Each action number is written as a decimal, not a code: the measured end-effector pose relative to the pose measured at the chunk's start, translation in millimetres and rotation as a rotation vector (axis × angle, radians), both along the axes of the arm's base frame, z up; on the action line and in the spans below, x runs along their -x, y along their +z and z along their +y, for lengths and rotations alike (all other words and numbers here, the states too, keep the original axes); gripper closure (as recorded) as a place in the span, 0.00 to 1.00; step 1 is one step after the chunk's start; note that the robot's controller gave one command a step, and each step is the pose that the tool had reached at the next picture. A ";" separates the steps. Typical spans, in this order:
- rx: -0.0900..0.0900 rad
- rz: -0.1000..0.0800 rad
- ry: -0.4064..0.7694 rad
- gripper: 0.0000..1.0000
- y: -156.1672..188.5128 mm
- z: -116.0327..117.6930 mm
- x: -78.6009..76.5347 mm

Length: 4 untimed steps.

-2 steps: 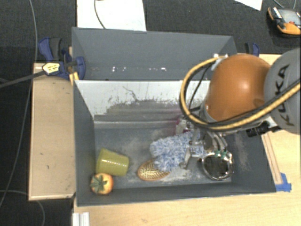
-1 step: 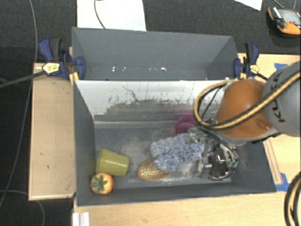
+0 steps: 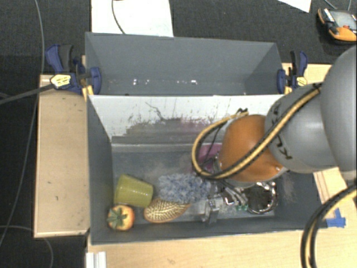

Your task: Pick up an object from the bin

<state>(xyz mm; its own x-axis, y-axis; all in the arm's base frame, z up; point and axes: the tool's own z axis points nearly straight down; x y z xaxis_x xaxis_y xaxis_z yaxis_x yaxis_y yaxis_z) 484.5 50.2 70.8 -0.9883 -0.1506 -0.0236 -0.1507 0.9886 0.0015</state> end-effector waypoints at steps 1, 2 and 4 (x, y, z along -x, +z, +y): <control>0.005 0.012 -0.045 0.00 114.7 -53.1 -4.3; -0.005 0.011 0.008 1.00 2.7 11.7 -0.2; -0.005 0.007 0.011 1.00 61.8 12.8 4.1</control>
Offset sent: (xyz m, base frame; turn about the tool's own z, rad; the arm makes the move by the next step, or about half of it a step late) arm 0.0002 0.0110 0.0029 -0.0065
